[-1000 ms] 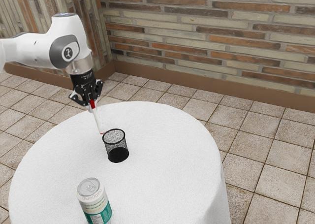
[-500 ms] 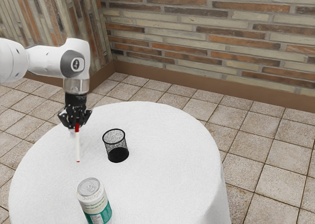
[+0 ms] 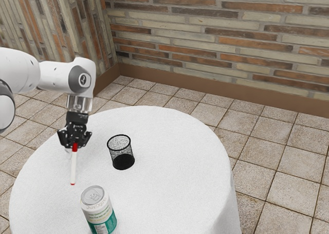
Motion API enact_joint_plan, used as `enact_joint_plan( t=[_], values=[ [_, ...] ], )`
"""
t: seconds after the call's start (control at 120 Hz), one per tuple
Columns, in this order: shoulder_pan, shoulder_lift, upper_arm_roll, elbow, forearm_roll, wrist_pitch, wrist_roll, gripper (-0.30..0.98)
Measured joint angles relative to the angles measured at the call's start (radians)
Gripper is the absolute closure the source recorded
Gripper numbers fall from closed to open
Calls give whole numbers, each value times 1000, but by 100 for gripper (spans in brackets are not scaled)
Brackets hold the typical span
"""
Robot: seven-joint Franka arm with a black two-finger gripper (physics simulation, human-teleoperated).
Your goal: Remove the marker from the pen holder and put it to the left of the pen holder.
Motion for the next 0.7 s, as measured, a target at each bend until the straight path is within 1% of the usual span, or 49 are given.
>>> enact_joint_plan(
  t=[0.142, 0.308, 0.367, 0.467, 0.542, 0.608, 0.7],
  values=[
    [0, -1, 0, -5, -23, 39, 25, 43],
    [-1, -21, 0, -4, -60, 104, 77, 23],
    [-4, -92, -3, -7, -69, 126, 97, 17],
    [-8, -295, -40, -11, -67, 147, 131, 11],
    [-5, -404, -80, -12, -69, 185, 217, 8],
    [-15, -452, -112, -6, -97, 227, 307, 6],
    [-31, -462, -140, 29, -123, 257, 425, 4]
  ],
)
